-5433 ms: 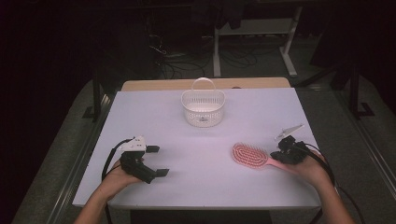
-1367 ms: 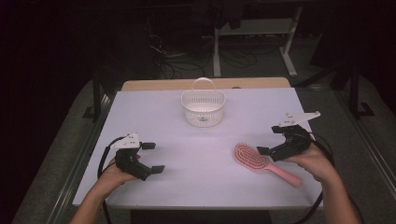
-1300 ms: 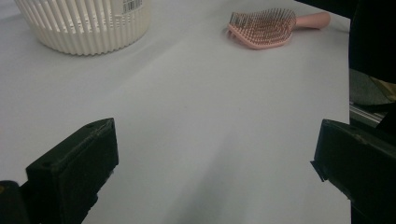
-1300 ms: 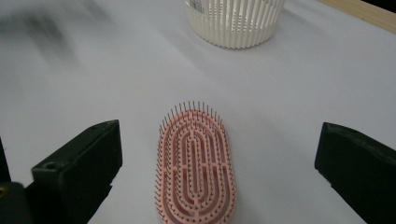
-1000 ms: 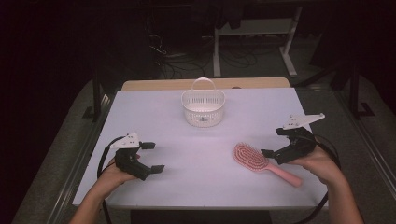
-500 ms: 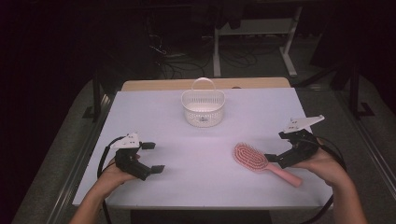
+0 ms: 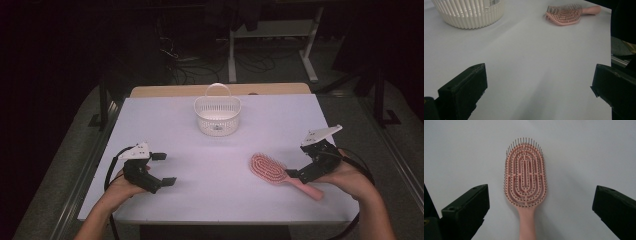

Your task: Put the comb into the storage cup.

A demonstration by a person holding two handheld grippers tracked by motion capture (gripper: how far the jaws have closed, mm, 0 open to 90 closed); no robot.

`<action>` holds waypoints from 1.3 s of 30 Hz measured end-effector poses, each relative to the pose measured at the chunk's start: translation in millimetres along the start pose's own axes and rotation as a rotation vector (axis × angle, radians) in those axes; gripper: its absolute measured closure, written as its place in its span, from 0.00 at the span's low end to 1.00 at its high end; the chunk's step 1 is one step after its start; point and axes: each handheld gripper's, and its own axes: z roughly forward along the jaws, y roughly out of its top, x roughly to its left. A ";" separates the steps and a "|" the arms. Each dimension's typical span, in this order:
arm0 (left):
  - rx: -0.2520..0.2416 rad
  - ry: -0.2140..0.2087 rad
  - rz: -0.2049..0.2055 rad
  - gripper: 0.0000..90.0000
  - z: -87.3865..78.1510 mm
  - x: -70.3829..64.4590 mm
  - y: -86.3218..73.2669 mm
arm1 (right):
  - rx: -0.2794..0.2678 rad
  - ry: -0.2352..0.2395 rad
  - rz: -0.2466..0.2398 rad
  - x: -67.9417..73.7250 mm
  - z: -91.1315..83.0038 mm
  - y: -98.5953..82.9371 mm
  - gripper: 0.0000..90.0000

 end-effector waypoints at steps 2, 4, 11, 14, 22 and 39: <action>0.000 0.000 0.000 0.00 0.0 -0.1 0.0 | 0.014 0.000 -0.012 0.7 1.3 -0.1 0.01; 0.000 0.000 0.000 0.00 0.0 -0.1 0.0 | 0.030 -0.001 -0.015 1.3 2.4 -0.3 0.01; 0.001 0.000 0.001 0.00 0.1 -0.2 0.0 | 0.071 -0.019 -0.022 1.9 5.1 -1.0 0.01; 0.001 0.001 0.001 0.00 0.1 -0.2 0.1 | 0.084 -0.016 -0.021 2.1 6.0 -1.3 0.01; 0.002 -0.001 -0.001 0.00 0.5 -0.8 0.0 | 0.125 -0.015 -0.026 2.6 8.5 -2.1 0.01; 0.002 -0.001 0.000 0.00 0.3 -0.7 0.1 | 0.231 -0.016 -0.038 6.7 21.2 -3.2 0.01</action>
